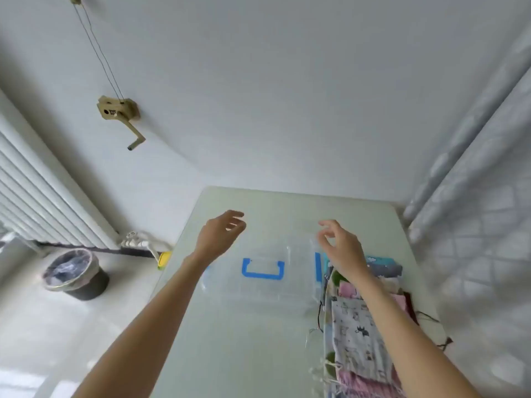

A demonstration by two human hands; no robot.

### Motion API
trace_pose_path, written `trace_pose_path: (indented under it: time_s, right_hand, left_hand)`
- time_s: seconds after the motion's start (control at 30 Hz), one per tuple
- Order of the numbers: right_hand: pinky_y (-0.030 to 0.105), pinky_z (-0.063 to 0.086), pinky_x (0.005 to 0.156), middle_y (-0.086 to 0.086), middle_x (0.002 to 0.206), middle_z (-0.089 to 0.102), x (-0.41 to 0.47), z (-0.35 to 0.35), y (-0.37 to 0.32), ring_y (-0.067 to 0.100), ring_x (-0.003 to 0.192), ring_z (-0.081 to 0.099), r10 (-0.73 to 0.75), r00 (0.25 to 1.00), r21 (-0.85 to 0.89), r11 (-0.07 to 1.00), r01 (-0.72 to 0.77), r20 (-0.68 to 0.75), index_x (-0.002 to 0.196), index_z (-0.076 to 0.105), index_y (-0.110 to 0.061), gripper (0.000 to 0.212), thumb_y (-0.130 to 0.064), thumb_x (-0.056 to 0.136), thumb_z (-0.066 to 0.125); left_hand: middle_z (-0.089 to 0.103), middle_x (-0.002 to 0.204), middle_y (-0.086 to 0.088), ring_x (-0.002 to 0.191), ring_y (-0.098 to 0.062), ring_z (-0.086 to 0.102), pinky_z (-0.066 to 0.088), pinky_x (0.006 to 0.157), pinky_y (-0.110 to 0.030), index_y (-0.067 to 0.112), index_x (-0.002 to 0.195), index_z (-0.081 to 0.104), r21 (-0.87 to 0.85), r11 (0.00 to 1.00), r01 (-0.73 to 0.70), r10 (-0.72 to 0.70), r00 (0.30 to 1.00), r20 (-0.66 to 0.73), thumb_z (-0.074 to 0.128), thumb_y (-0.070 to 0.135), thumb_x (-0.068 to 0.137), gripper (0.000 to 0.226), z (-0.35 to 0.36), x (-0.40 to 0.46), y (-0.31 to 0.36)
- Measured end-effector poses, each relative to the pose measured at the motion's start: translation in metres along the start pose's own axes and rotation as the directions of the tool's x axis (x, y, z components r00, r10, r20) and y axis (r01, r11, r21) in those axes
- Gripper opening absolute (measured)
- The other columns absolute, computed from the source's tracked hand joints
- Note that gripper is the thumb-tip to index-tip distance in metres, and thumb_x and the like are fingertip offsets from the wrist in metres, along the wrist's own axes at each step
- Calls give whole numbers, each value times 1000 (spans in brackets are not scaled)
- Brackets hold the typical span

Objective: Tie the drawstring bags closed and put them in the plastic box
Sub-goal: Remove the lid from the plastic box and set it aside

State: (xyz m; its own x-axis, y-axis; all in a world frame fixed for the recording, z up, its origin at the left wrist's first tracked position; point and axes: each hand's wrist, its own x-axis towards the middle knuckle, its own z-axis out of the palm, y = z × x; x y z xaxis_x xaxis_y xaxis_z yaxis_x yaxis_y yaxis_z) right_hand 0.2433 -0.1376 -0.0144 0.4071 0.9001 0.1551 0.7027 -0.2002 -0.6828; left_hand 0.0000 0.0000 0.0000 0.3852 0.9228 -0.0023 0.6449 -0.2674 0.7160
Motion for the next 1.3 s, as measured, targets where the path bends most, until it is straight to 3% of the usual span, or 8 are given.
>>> trace_pose_path:
  time_s: [0.13, 0.23, 0.53, 0.73, 0.87, 1.03, 1.17, 1.3]
  right_hand:
    - [33, 41, 84, 8, 129, 51, -15, 35, 27, 26, 114, 52, 234, 953, -160, 966, -205, 191, 133, 41, -17, 41, -28, 94, 48]
    - [27, 36, 74, 12, 126, 53, -23, 53, 35, 24, 98, 54, 333, 916, -129, 942, -311, 223, 135, 38, -15, 44, -28, 95, 49]
    - [24, 37, 54, 13, 121, 56, -20, 60, 49, 22, 79, 54, 416, 894, 57, 901, -430, 166, 135, 39, -18, 37, -14, 97, 42]
    - [32, 40, 79, 13, 134, 48, -20, 58, 53, 30, 108, 53, 468, 868, 96, 869, -486, 165, 137, 37, -18, 40, -9, 99, 32]
    - [28, 41, 72, 14, 127, 52, -28, 54, 58, 21, 86, 56, 448, 887, 55, 888, -456, 111, 139, 38, -11, 41, -12, 98, 35]
    - [32, 31, 104, 5, 137, 49, -49, 53, 44, 23, 129, 42, 158, 977, -54, 987, -152, 145, 134, 46, -11, 39, -16, 95, 50]
    - [31, 28, 106, 7, 144, 42, -60, 61, 36, 22, 134, 36, 227, 952, -88, 973, -213, 204, 138, 38, -10, 46, -18, 95, 51]
    - [26, 27, 103, 7, 139, 45, -67, 61, 34, 21, 132, 37, 219, 963, -61, 975, -212, 159, 135, 42, -9, 45, -13, 92, 55]
  left_hand:
    - [56, 129, -5, 119, -25, 49, 40, 95, -34, 22, 127, 53, 144, 972, 184, -182, 983, -26, 60, 31, 88, 40, 17, -17, -59]
    - [51, 134, -9, 121, -30, 46, 41, 94, -40, 20, 136, 41, 268, 904, 335, -341, 940, -25, 57, 41, 87, 55, 28, -27, -91]
    - [67, 99, -4, 83, -27, 64, 47, 70, -33, 19, 115, 53, 1, 914, 407, -407, 914, -5, 45, 43, 94, 33, 37, -33, -111]
    - [66, 92, -11, 83, -30, 65, 49, 81, -40, 10, 99, 59, -65, 883, 466, -467, 884, 0, 35, 26, 97, 29, 40, -47, -121]
    - [54, 131, -5, 118, -27, 52, 38, 98, -39, 15, 137, 43, -17, 913, 407, -407, 911, -69, 39, 31, 98, 42, 39, -52, -120]
    - [50, 135, -9, 120, -29, 44, 36, 99, -38, 13, 138, 41, 187, 953, 241, -224, 969, -106, 46, 33, 95, 48, 43, -58, -105]
    - [40, 142, -13, 128, -30, 37, 31, 105, -37, 8, 146, 24, 162, 933, 320, -322, 947, -16, 46, 37, 95, 62, 56, -64, -91]
    - [44, 140, -14, 127, -29, 40, 32, 105, -35, 6, 143, 30, 75, 939, 336, -332, 941, -63, 50, 33, 94, 60, 59, -68, -85]
